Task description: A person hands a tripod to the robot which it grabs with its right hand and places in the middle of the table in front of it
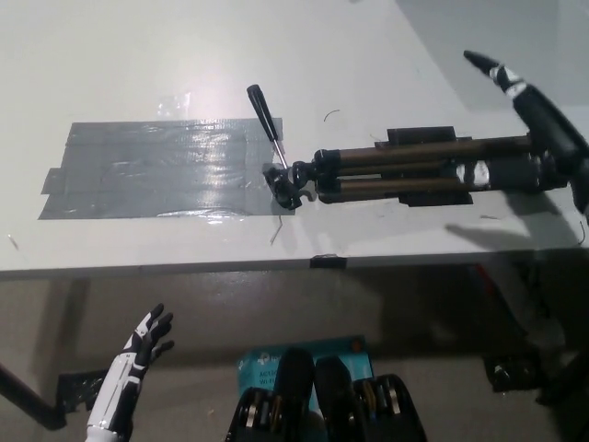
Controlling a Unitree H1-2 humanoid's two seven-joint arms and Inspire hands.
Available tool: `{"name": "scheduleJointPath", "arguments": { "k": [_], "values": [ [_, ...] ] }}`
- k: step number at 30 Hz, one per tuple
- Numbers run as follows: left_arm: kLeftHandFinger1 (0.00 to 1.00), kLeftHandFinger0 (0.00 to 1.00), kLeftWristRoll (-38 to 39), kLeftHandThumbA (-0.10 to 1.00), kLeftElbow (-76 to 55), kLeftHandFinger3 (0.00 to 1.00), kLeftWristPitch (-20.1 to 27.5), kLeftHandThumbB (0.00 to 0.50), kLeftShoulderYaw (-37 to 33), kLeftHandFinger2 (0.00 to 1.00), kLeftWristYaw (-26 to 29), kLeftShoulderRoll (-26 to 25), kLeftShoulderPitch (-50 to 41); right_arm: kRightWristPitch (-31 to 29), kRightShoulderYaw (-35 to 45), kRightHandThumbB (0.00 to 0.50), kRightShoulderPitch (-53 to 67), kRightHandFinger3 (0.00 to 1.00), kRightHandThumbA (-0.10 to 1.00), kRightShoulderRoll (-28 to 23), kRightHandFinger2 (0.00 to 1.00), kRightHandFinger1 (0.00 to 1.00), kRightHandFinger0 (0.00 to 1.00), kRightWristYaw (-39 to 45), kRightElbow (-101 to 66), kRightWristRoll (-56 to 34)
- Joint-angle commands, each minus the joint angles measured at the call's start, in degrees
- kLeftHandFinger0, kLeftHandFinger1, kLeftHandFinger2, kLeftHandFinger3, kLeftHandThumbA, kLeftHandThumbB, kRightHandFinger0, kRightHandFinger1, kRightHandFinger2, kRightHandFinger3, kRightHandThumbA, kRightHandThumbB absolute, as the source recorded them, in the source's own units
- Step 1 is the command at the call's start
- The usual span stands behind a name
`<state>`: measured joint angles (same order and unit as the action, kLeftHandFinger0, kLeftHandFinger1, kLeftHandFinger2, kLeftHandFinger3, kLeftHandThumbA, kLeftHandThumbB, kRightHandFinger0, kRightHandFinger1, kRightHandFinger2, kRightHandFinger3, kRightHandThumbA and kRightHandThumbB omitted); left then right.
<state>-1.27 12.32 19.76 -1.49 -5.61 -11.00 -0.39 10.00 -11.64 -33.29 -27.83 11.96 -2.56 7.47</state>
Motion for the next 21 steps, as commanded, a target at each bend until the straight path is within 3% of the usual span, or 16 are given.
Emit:
{"name": "scheduleJointPath", "arguments": {
  "k": [1,2,4,5,8,11,13,15,16,17,20,21],
  "values": [
    [1.0,0.96,0.47,1.0,-2.05,1.0,0.93,0.284,0.17,1.0,-0.73,-0.47,2.93,5.46,12.36,0.487,9.73,1.0,0.81,-2.78,1.0,1.0,1.0,-7.23,-51.87,-27.18],
    [1.0,0.96,0.35,1.0,-2.01,1.0,0.96,0.285,0.19,1.0,-0.64,-0.47,2.86,4.53,11.82,0.471,11.15,1.0,0.76,-0.82,1.0,1.0,1.0,-8.08,-51.81,-27.29],
    [1.0,0.97,0.53,1.0,-2.16,1.0,1.2,0.284,0.22,1.0,-0.83,-0.68,1.99,-0.41,9.83,0.442,15.84,1.0,0.8,4.96,1.0,1.0,1.0,-9.04,-49.86,-22.79],
    [1.0,0.97,0.63,1.0,-2.19,1.0,1.21,0.281,0.21,1.0,-0.93,-0.76,1.83,-2.39,9.37,0.423,17.08,1.0,0.84,6.21,1.0,1.0,1.0,-8.9,-48.79,-21.41],
    [1.0,0.98,0.06,1.0,-2.09,1.0,1.09,0.267,-0.05,1.0,-0.88,-0.72,1.9,-9.84,8.49,0.437,20.72,1.0,0.97,12.2,1.0,1.0,1.0,-10.39,-43.48,-14.66],
    [1.0,0.99,-0.02,1.0,-1.71,1.0,1.28,0.279,-0.13,1.0,-0.78,-0.49,1.76,-14.88,6.98,0.374,25.23,1.0,1.0,17.68,1.0,1.0,1.0,-10.53,-35.61,-12.9],
    [1.0,0.99,0.02,1.0,-1.61,1.0,1.43,0.28,-0.15,1.0,-0.86,-0.56,1.37,-15.85,7.02,0.401,27.55,1.0,0.97,21.66,1.0,1.0,1.0,-11.22,-30.01,-11.98],
    [1.0,0.99,-0.24,1.0,-1.73,1.0,1.58,0.277,-0.22,1.0,-0.81,-0.61,1.15,-16.43,7.57,0.372,28.72,1.0,0.93,23.6,1.0,1.0,1.0,-10.96,-26.66,-12.64],
    [1.0,0.99,-0.12,1.0,-1.92,1.0,1.74,0.273,-0.21,1.0,-0.84,-0.6,0.61,-17.71,7.96,0.246,29.87,1.0,0.92,24.79,1.0,1.0,1.0,-9.85,-21.71,-13.52],
    [1.0,0.99,0.05,1.0,-2.08,1.0,1.78,0.273,-0.2,1.0,-0.95,-0.67,0.25,-18.97,8.37,0.215,30.45,1.0,0.91,25.65,1.0,1.0,1.0,-8.79,-16.83,-13.28],
    [1.0,0.98,-0.07,1.0,-2.04,1.0,1.98,0.276,-0.25,1.0,-0.96,-0.73,0.21,-18.94,8.89,0.223,30.49,1.0,0.87,26.31,1.0,1.0,1.0,-8.25,-11.01,-11.3],
    [1.0,0.98,-0.3,1.0,-1.89,1.0,2.02,0.278,-0.26,1.0,-0.81,-0.7,0.37,-18.57,9.22,0.255,30.24,1.0,0.89,26.59,1.0,1.0,1.0,-8.51,-9.71,-10.21]
  ]
}}
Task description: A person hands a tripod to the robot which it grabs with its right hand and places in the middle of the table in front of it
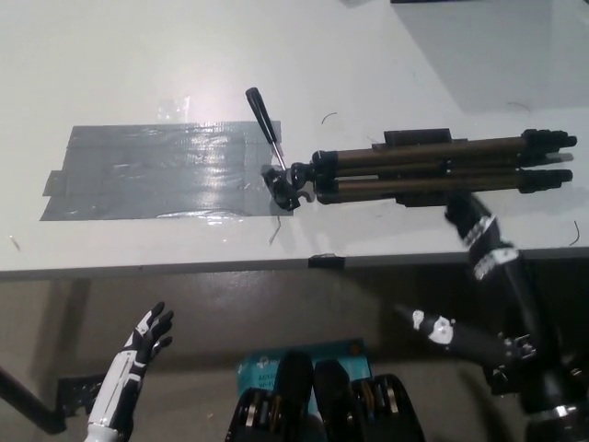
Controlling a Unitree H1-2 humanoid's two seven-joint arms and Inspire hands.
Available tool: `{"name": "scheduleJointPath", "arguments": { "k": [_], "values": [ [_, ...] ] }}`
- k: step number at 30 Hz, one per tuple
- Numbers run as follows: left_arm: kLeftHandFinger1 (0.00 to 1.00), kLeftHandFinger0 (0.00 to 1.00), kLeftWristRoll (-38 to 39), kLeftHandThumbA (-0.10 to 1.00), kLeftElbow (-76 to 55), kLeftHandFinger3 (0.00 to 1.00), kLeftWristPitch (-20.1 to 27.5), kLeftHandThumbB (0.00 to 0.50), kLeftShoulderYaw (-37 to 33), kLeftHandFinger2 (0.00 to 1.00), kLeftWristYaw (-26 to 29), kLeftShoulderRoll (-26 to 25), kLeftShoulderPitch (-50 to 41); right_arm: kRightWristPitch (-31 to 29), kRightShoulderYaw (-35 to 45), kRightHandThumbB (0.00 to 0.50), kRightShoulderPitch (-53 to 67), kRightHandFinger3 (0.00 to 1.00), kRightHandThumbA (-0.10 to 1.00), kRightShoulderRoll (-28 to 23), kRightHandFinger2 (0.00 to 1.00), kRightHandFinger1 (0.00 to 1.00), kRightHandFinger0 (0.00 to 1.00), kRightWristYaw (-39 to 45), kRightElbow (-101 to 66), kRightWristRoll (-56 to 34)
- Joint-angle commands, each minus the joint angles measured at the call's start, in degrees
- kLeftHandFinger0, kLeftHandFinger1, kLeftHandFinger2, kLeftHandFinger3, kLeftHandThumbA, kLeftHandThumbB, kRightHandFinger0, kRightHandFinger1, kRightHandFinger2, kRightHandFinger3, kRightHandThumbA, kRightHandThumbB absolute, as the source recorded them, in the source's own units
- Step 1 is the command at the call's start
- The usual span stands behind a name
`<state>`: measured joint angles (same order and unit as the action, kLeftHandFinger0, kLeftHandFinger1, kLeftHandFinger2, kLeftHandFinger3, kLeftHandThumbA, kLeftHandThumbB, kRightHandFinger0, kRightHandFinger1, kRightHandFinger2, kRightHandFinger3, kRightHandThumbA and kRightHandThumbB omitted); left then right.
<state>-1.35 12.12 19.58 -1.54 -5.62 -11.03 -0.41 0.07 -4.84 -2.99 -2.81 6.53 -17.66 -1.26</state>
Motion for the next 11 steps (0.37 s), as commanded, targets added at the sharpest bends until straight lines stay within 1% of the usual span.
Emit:
{"name": "scheduleJointPath", "arguments": {
  "k": [1,2,4,5,8,9,11],
  "values": [
    [1.0,0.98,-0.43,1.0,-1.57,1.0,2.2,0.28,-0.19,1.0,-0.63,-0.59,0.54,-7.34,2.7,0.273,-0.38,1.0,0.9,1.65,1.0,1.0,1.0,-2.74,7.03,-1.46],
    [1.0,0.98,-0.61,1.0,-1.22,1.0,2.35,0.283,-0.15,1.0,-0.45,-0.54,0.72,-5.41,2.64,0.249,-0.76,1.0,0.91,1.16,1.0,1.0,1.0,-1.57,8.96,-1.9],
    [1.0,0.98,-0.82,1.0,-1.13,1.0,2.38,0.284,-0.13,1.0,-0.27,-0.43,0.62,-4.93,2.56,0.249,-0.94,1.0,0.91,0.77,1.0,1.0,1.0,-0.78,10.6,-1.98],
    [1.0,0.98,-0.89,1.0,-1.34,1.0,2.26,0.284,-0.15,1.0,-0.25,-0.38,0.38,-4.82,2.5,0.233,-1.04,1.0,0.92,0.48,1.0,1.0,1.0,-0.42,12.0,-1.92],
    [1.0,0.98,-0.41,1.0,-2.27,1.0,1.78,0.286,-0.16,1.0,-0.65,-0.42,-0.47,-3.72,2.21,0.234,-1.06,1.0,0.93,-0.18,1.0,1.0,1.0,0.25,15.05,-1.8],
    [1.0,0.98,-0.27,1.0,-2.5,1.0,1.83,0.284,-0.15,1.0,-0.74,-0.44,-0.71,-3.26,1.89,0.222,-1.12,1.0,0.95,-0.67,1.0,1.0,1.0,0.42,16.04,-1.09],
    [1.0,0.98,-0.25,1.0,-2.49,1.0,1.96,0.285,-0.13,1.0,-0.72,-0.43,-0.77,-3.09,1.65,0.224,-1.22,1.0,0.97,-1.09,1.0,1.0,1.0,0.39,16.62,-0.26]
  ]
}}
